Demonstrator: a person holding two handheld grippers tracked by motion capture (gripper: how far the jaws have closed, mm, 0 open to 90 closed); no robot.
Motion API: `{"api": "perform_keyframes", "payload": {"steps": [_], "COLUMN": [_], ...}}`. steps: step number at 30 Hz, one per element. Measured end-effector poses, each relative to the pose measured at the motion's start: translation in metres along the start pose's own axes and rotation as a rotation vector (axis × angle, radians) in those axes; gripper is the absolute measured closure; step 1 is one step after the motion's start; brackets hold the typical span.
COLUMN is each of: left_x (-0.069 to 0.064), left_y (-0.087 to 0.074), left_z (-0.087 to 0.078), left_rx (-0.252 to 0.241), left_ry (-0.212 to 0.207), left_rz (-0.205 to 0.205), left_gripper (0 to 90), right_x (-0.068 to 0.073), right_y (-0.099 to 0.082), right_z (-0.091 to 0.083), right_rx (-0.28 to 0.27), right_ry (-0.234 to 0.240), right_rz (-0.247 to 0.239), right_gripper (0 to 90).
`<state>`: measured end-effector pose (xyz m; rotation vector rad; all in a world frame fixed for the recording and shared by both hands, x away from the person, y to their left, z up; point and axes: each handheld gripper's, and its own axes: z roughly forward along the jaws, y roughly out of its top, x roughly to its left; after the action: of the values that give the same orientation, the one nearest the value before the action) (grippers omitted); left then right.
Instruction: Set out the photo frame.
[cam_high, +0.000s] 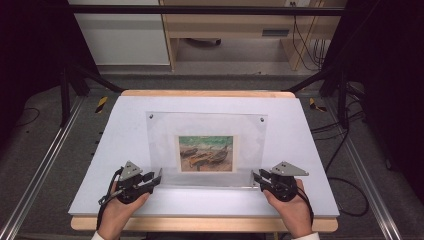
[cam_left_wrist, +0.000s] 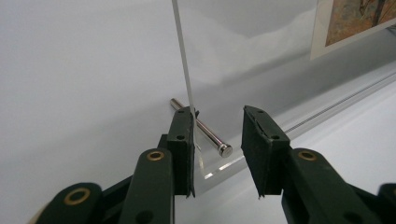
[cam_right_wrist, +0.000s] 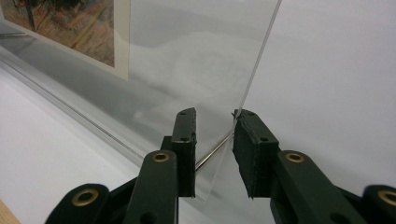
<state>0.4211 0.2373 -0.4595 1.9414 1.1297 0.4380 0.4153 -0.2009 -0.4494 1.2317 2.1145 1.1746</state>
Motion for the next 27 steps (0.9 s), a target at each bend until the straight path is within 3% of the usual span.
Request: {"api": "perform_keyframes", "payload": {"steps": [27], "left_x": [-0.0039], "left_y": [-0.0033], "left_z": [-0.0011], "left_rx": [0.032], "left_ry": [-0.005], "left_rz": [0.030], "left_gripper": [65.7], "right_x": [0.0009], "right_y": [-0.0050], "right_z": [-0.0038], "right_rx": [0.015], "right_ry": [0.004], "right_rz": [0.003], "right_gripper": [70.2]}}
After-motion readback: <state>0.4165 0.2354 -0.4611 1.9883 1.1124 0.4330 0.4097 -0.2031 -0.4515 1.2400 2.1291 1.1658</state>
